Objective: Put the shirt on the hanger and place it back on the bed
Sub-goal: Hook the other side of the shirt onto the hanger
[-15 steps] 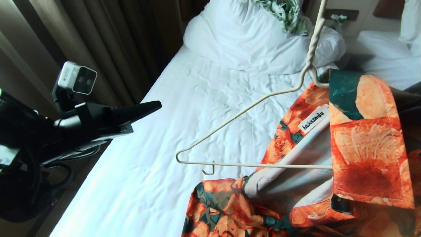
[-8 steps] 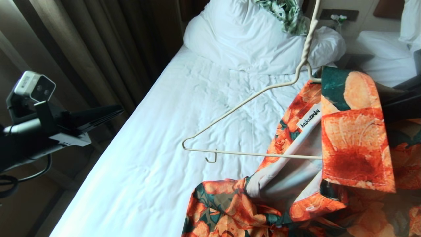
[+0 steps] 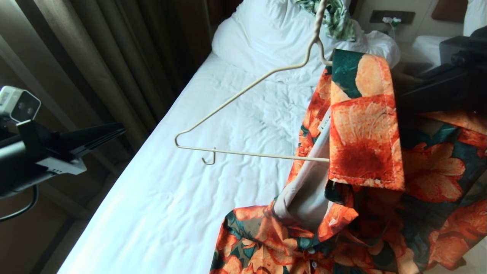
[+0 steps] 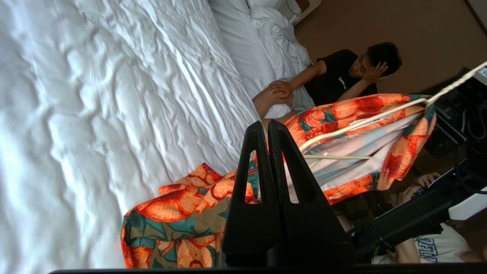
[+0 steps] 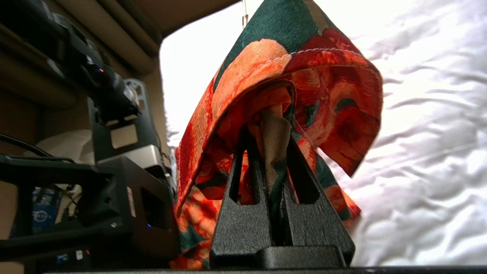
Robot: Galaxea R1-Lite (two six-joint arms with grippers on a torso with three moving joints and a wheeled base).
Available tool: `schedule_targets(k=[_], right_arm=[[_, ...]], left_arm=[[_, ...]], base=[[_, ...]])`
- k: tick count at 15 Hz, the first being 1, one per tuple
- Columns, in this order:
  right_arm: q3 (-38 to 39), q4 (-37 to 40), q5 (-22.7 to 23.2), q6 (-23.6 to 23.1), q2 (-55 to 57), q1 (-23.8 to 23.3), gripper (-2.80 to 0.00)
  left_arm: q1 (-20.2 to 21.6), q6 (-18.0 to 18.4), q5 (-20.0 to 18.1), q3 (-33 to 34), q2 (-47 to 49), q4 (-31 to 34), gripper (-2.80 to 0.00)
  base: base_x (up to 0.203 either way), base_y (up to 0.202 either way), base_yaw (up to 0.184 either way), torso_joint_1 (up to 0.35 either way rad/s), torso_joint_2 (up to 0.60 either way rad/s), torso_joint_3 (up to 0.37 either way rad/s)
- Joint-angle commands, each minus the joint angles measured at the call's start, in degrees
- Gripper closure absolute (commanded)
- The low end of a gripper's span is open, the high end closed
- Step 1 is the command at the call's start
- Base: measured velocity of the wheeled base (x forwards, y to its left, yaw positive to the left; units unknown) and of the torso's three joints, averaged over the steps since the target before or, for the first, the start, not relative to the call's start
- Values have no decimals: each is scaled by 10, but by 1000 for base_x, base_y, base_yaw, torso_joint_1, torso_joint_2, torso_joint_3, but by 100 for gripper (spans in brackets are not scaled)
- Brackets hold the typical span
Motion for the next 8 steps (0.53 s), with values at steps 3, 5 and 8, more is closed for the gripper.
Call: schedule_targets(k=[3, 5, 8], right_arm=[[-5, -13, -6, 26, 0, 52, 0], [14, -12, -5, 28, 1, 19, 0], [64, -13, 8, 25, -2, -61, 0]], left_arm=[[1, -3, -3, 1, 3, -4, 0], [0, -3, -4, 3, 2, -3, 0], [-12, -4, -10, 2, 4, -2, 0]], base=[[0, 0, 0, 0, 0, 0], [0, 0, 0, 0, 0, 0], [0, 0, 0, 0, 0, 0]])
